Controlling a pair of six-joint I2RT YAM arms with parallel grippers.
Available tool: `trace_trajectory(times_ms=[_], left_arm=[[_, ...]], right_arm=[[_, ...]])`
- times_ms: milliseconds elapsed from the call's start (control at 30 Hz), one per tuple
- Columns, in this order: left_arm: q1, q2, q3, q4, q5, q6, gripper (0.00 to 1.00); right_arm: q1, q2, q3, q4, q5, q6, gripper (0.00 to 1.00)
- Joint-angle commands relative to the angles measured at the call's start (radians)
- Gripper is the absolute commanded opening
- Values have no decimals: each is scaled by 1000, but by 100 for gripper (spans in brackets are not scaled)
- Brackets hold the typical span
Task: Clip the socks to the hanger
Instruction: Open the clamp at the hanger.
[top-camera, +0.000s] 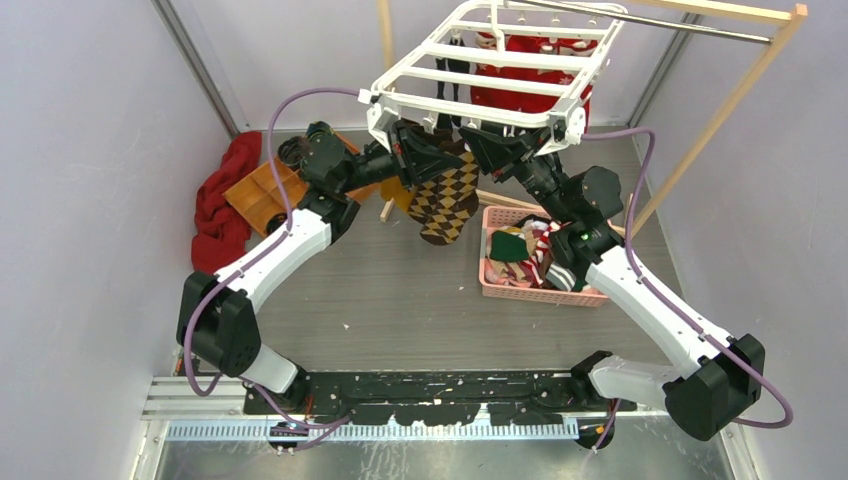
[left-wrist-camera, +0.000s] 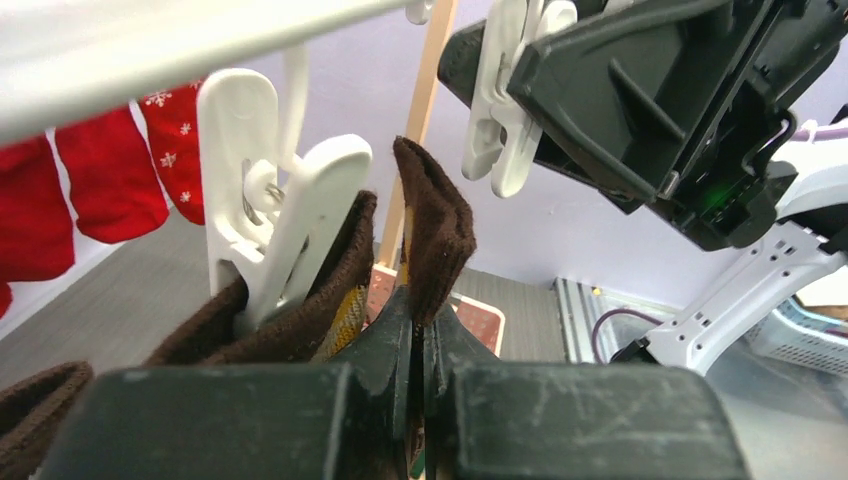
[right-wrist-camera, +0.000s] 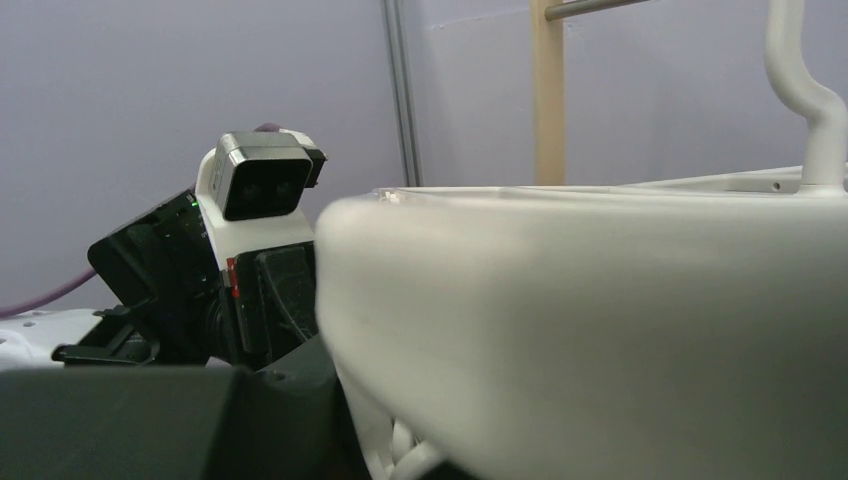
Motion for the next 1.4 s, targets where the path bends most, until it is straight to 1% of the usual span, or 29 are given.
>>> trace_trajectory(times_ms=[0, 200, 300, 433, 600, 900, 1200, 1300, 1367], left_arm=[[18, -11, 56, 45, 25, -97, 0], [21, 7, 71, 111, 73, -160, 0], [21, 20, 86, 110, 108, -187, 0], [35, 35, 111, -11, 161, -178, 0], [49, 52, 166, -116, 250, -172, 0], [58, 64, 191, -155, 318, -180, 0], [60, 87, 222, -151, 348, -203, 0], [58, 99, 233, -116, 348, -235, 0], [58, 111, 234, -63, 349, -282, 0]], right_arm=[[-1, -27, 28, 17, -18, 10, 6], [0, -25, 29, 15, -20, 6, 6], [0, -24, 33, 21, -22, 6, 6], [-1, -24, 41, 27, -31, 14, 6], [0, -26, 43, 18, -43, 20, 7], [0, -20, 49, 17, -55, 25, 6], [0, -18, 48, 17, -63, 29, 6], [0, -18, 46, 15, -69, 31, 6], [-1, -17, 46, 17, -73, 34, 6]])
